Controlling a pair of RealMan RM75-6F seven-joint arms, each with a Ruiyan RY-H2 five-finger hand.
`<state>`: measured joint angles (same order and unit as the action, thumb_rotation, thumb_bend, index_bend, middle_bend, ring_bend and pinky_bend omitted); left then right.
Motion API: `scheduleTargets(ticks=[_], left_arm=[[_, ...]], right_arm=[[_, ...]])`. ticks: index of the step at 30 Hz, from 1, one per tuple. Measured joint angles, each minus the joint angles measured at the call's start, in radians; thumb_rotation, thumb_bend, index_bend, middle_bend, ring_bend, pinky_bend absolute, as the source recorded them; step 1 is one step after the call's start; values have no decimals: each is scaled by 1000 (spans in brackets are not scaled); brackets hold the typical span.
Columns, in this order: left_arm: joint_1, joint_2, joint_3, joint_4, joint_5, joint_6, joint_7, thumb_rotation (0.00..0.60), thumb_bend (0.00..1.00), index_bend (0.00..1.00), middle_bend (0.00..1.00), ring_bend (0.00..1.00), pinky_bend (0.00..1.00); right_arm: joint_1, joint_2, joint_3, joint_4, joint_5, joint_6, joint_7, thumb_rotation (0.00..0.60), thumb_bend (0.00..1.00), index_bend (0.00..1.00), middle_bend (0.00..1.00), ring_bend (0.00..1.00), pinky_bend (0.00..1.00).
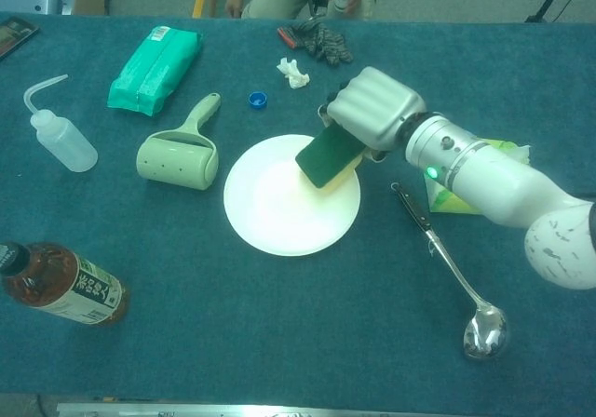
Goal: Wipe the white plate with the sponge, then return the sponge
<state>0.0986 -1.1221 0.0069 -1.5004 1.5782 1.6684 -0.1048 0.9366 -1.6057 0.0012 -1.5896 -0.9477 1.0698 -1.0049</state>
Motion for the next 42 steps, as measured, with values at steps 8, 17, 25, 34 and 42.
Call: scheduleTargets(ticks=[8,17,25,34,42], left_arm=[[-6,6,0,-11,5,-5,14,600,366,278,165,37,22],[-12,11,-2,-15,3,-13,20,600,365,278,165,38,22],[-21,12,-4,-26,8,-19,33,600,366,278,165,38,22],[-26,2,1,-20,1,-39,33,600,366,278,165,38,22],[-36,-3,1,-26,3,-50,44,600,366,278,165,37,22]], right_arm=[[-58,129,27,-127,-14,49,108,600,247,431,331,283,577],[-160,282,26,-236,-30,101,253,600,242,431,329,283,577],[-228,344,0,-265,-56,93,350,600,237,431,326,282,576],[-276,398,-20,-270,-28,93,352,600,238,431,310,259,540],[-307,438,-48,-269,-11,45,377,600,187,208,201,164,474]])
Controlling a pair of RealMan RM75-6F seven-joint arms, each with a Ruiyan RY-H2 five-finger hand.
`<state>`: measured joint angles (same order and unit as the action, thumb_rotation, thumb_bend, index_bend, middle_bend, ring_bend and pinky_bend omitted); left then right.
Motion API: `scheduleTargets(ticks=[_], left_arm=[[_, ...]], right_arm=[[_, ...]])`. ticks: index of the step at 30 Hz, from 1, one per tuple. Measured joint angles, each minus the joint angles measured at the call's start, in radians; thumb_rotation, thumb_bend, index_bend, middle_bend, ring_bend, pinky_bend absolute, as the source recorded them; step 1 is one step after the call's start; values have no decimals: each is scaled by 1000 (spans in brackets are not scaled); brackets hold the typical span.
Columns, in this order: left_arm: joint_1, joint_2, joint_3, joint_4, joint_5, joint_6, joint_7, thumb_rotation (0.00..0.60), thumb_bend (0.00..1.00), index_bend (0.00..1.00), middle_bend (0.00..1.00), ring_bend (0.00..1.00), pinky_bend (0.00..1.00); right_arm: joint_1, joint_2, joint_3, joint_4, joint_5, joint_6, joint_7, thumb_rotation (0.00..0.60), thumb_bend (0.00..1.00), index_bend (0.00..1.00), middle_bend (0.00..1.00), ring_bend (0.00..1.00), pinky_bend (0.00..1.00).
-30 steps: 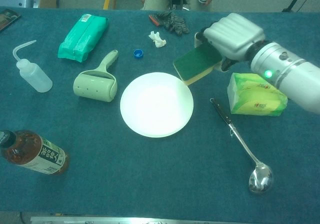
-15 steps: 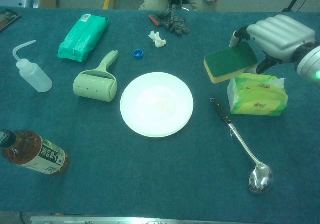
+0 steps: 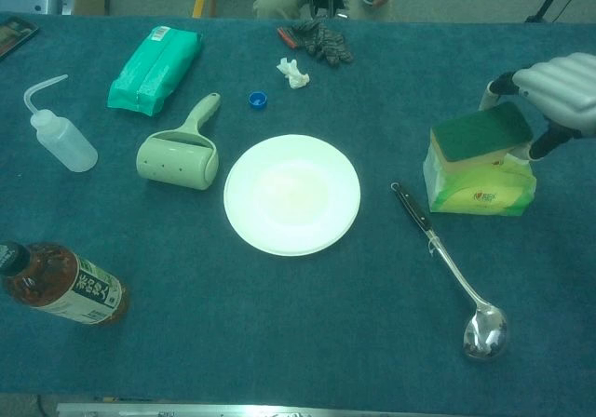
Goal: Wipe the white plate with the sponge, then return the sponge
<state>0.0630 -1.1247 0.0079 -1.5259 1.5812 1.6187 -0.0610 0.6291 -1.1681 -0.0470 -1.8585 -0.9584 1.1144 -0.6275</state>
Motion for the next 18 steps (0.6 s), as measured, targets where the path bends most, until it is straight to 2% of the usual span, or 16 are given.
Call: scheduleTargets(ticks=[2,6,13,18], left_arm=[[-1,0,0,-2,-1,-2,3,600,366,278,165,38,22],[-3,2,0,-6,-2,-4,8,600,366,278,165,38,22],[-8,12,-7,-16,-9,-4,18,600,366,278,165,38,22],[-11,23,-17,-25,-23,-4,27,600,366,278,165,38,22]], right_arm=[[-2,12,-4,-4,18,-22,4,599,148,114,146,122,445],[-6,28,-7,-12,32,-47,17,596,130,24,104,91,426],[-35,46,0,-23,-1,-27,70,596,131,0,95,87,425],[-77,73,4,-48,-25,46,85,600,137,0,95,85,424]])
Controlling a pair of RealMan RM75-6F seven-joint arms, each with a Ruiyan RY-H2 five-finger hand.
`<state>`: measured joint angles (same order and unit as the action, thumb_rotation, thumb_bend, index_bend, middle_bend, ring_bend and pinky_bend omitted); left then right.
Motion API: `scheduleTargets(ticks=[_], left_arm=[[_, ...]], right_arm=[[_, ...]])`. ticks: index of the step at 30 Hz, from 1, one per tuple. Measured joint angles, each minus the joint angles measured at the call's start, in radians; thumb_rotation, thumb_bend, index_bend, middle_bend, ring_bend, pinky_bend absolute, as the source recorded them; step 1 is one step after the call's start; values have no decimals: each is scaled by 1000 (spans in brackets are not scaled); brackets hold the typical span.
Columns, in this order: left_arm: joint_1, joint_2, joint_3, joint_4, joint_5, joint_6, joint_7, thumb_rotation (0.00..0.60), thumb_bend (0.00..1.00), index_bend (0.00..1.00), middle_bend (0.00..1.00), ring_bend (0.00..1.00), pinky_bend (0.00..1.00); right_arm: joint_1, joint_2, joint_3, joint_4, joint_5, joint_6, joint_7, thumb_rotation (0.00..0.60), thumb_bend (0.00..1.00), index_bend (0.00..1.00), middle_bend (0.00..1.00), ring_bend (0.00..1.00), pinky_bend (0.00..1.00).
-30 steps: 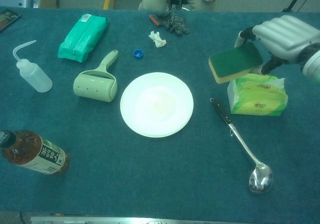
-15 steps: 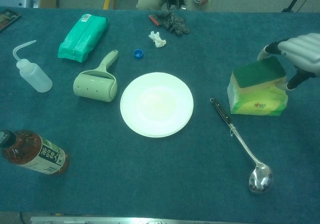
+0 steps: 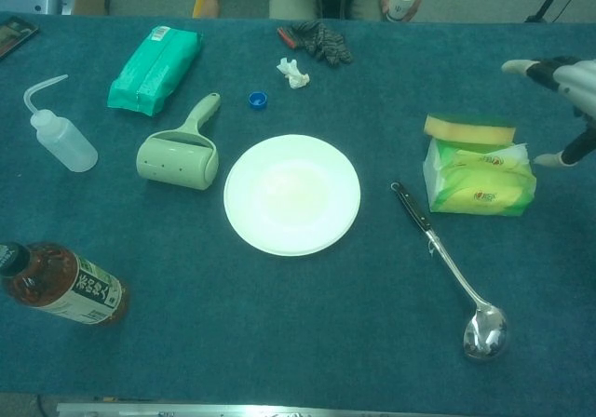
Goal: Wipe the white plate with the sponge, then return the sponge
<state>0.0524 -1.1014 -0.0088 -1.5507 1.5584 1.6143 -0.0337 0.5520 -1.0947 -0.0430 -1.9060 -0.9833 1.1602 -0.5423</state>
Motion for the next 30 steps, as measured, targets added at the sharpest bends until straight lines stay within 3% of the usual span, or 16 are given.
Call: scheduleTargets(ticks=[13,30], left_arm=[[-23,4,-5,-26,3,-24,36,600,366,278,165,38,22],[-28,1,3,-72,37,-5,85,600,366,278,165,38,22]], right_arm=[[-194,39,-21,-30,-62,256,29,600,158,4,120,85,424],[-395,72,-48,-84,-293,472,68,600,158,12,120,85,424]])
